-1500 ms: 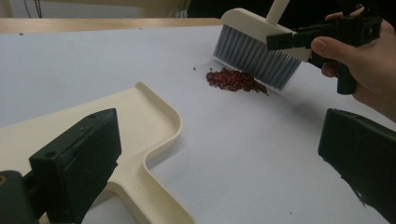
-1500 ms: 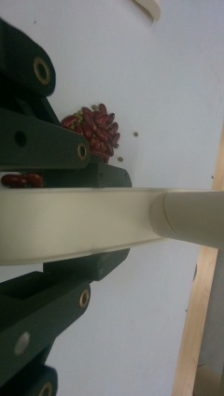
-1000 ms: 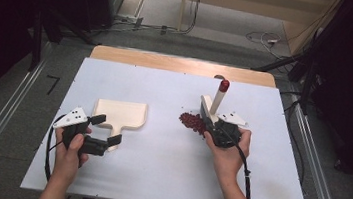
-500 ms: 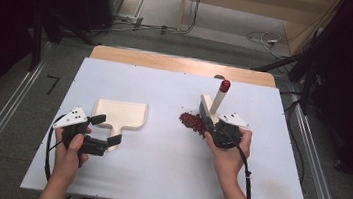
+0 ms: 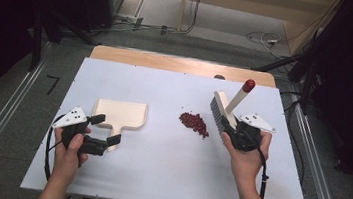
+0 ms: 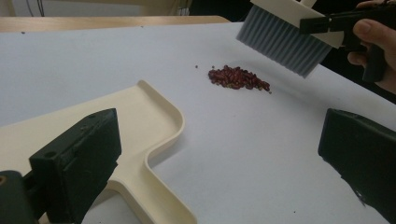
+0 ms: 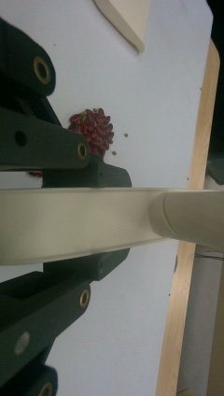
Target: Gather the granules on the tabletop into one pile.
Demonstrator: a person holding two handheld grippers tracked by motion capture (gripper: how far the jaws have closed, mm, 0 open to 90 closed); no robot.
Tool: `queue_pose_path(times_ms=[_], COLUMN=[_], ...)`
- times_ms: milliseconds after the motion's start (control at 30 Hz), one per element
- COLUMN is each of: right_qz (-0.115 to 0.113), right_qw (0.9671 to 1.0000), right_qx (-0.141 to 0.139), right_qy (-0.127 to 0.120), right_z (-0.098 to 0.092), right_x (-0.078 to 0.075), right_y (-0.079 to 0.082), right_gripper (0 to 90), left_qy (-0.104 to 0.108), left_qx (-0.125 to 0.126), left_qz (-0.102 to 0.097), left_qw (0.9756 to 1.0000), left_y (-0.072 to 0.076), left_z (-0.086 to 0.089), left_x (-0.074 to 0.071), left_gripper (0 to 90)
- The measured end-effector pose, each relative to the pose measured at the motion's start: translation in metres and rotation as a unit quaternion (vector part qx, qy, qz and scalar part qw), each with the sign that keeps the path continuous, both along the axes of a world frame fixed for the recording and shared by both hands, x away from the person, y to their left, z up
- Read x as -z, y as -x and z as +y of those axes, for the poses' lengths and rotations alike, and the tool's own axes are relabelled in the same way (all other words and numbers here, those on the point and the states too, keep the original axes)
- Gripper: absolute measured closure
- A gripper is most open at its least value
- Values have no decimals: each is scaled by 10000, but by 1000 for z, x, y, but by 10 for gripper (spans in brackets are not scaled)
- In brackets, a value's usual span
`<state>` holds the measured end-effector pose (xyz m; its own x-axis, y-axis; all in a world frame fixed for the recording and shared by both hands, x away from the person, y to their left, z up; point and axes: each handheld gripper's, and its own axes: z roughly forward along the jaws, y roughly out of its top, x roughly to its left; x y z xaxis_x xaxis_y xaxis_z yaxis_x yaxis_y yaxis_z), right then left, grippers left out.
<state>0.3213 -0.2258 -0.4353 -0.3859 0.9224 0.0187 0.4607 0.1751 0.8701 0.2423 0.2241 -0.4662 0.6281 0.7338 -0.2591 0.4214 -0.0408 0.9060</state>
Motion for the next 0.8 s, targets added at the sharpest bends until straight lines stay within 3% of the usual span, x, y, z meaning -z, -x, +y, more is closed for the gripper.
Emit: queue_pose_path(times_ms=[267,800], right_qz=[-10,151], right_qw=[9998,9992], right_qx=[-79,-148], right_qy=[-172,-347], right_z=[-33,-94], right_x=[-6,5], right_y=[12,34], right_gripper=[652,652], left_qy=[-15,-54], left_qx=[-24,-123], left_qz=[-42,-272], left_qw=[10000,9995], left_y=[1,6], left_z=[0,4], left_x=[-1,-4], left_gripper=[0,0])
